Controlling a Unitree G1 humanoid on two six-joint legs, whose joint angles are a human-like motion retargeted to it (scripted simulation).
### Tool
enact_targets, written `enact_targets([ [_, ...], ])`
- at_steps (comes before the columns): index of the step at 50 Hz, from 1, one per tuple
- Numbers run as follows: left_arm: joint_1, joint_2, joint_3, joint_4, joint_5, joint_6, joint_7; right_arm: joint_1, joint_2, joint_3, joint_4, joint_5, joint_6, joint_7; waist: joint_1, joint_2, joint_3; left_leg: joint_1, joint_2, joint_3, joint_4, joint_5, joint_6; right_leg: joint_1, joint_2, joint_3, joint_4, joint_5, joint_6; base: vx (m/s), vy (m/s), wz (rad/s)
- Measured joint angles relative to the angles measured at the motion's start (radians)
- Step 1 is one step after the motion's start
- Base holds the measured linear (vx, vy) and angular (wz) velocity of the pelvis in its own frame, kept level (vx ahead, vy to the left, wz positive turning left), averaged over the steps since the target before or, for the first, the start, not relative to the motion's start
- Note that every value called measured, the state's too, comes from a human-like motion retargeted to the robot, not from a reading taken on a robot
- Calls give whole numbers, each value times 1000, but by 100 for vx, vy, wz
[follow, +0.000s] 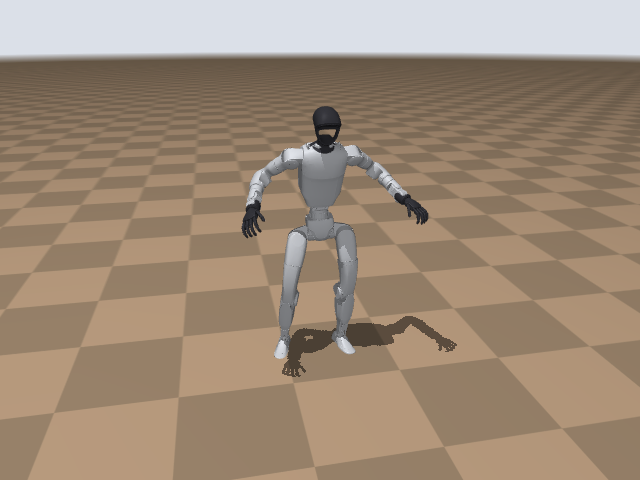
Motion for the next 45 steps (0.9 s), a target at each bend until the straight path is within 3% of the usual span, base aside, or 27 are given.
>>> enact_targets([
  [4, 94, 130, 217, -223, 57, -12, -10, 107, -169, -256, -205, -95, -13, 20, 11, 27, -75, 23, -9, -18, -22, -7, 8, 24, -6, -14, -17, 64, 58, 11, 11, 22],
  [8, 137, 272, 351, -349, 114, -12, -25, 168, -312, -438, -294, -168, -13, 40, 4, 33, -169, 27, -13, -39, -84, -13, -10, 50, -3, -78, -82, 80, 91, 5, 2, 39],
  [14, 133, 425, 472, -440, 145, -21, -73, 211, -422, -593, -343, -212, -9, 76, -29, 29, -237, 30, -5, -90, -144, 11, -34, 86, 21, -143, -135, 84, 73, 1, -4, 49],
  [28, 204, 416, 619, -619, 27, -41, -143, 249, -452, -697, -435, -199, -6, 132, -13, 0, -261, 42, 19, -78, -95, 1, 5, 154, 50, -152, -213, 100, 80, 0, -4, -6],
  [45, 237, 416, 671, -598, 33, -58, -98, 259, -429, -691, -453, -164, -45, 136, -50, 22, -231, 52, 25, -89, -88, 9, -1, 170, 57, -156, -206, 92, 77, 0, 0, 0],
])
